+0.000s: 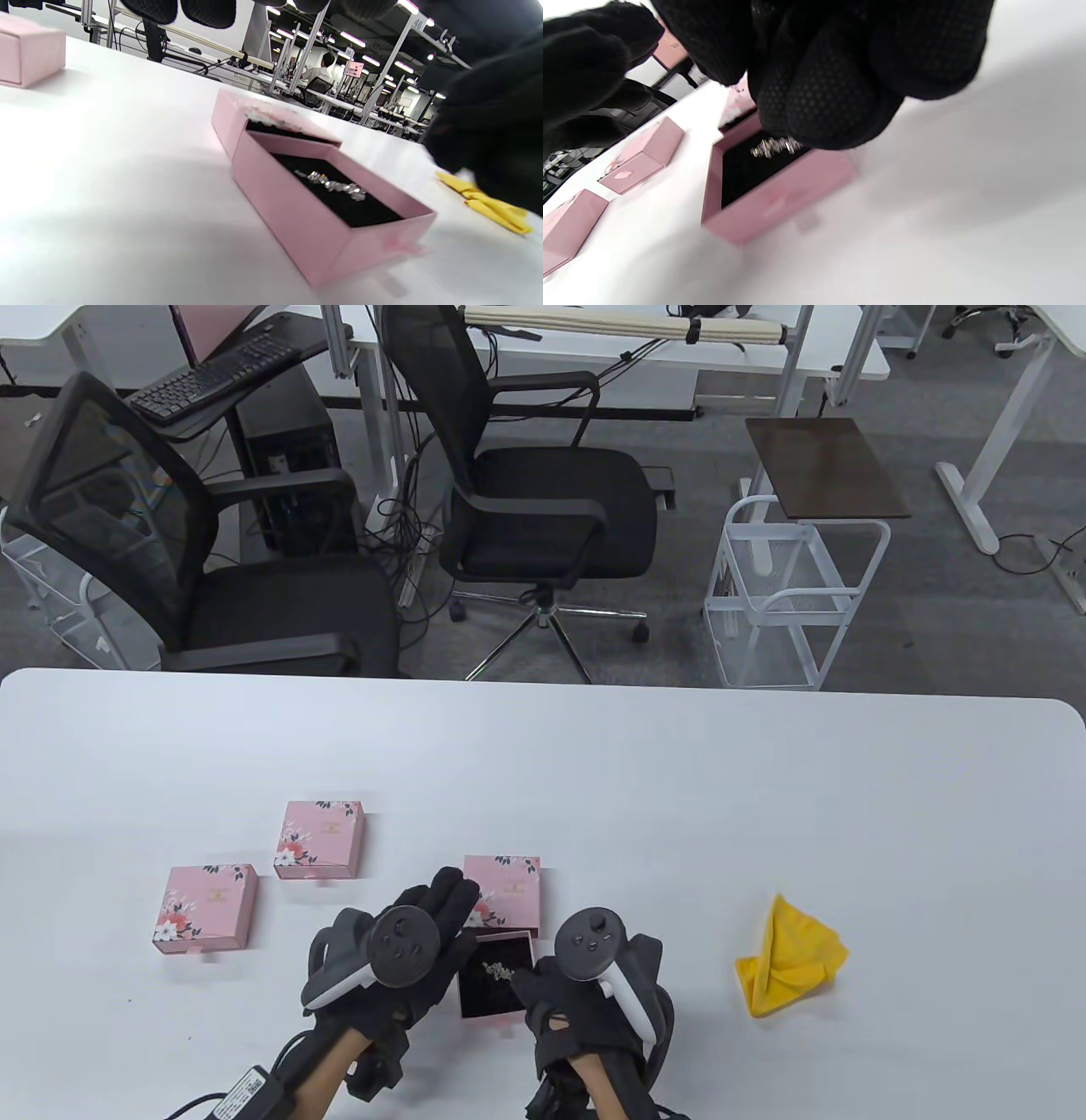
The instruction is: Dust necklace
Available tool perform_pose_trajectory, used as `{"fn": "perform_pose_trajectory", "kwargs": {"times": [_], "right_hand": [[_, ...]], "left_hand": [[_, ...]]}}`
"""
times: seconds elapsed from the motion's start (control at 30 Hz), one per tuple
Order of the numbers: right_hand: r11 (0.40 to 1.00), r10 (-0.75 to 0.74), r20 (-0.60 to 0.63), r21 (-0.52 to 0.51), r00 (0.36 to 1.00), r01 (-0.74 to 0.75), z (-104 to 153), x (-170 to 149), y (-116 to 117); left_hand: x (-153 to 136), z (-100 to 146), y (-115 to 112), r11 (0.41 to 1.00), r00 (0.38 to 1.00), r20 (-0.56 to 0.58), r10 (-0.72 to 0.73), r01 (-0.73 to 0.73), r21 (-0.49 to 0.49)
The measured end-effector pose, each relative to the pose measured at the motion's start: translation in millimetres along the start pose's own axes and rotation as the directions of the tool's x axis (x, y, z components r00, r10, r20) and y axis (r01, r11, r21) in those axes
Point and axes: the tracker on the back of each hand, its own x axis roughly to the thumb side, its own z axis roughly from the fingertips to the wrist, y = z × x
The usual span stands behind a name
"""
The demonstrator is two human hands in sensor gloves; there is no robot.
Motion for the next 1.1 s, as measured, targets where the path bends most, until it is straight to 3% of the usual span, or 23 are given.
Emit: {"fn": "perform_pose_trajectory", "kwargs": {"times": [0.1,0.23,0.33,0.7,1.1], "right_hand": [[0.978,0.161,0.087,-0.147,0.983,-0.147,-5.8,13.7,7.0],[0.920,0.357,0.163,-0.232,0.920,-0.316,-9.3,17.8,22.6],[0.906,0.414,0.191,-0.178,0.890,-0.383,-11.6,17.0,26.3],[0.833,0.550,0.143,-0.165,0.823,-0.528,-12.8,18.5,45.0],[0.780,0.615,0.114,-0.234,0.780,-0.581,-12.6,26.4,53.5]], "left_hand": [[-6.8,8.1,-2.8,0.998,1.000,0.000,0.022,-0.022,0.060],[-18.0,10.9,-4.1,0.999,1.000,-0.031,0.006,-0.005,0.041],[-20.8,10.7,-3.0,0.998,0.999,-0.042,0.029,-0.027,0.052],[-11.8,15.1,-3.1,0.996,0.999,-0.025,-0.037,0.039,0.080],[-13.6,17.7,-2.3,0.994,0.998,-0.032,-0.046,0.049,0.101]]}}
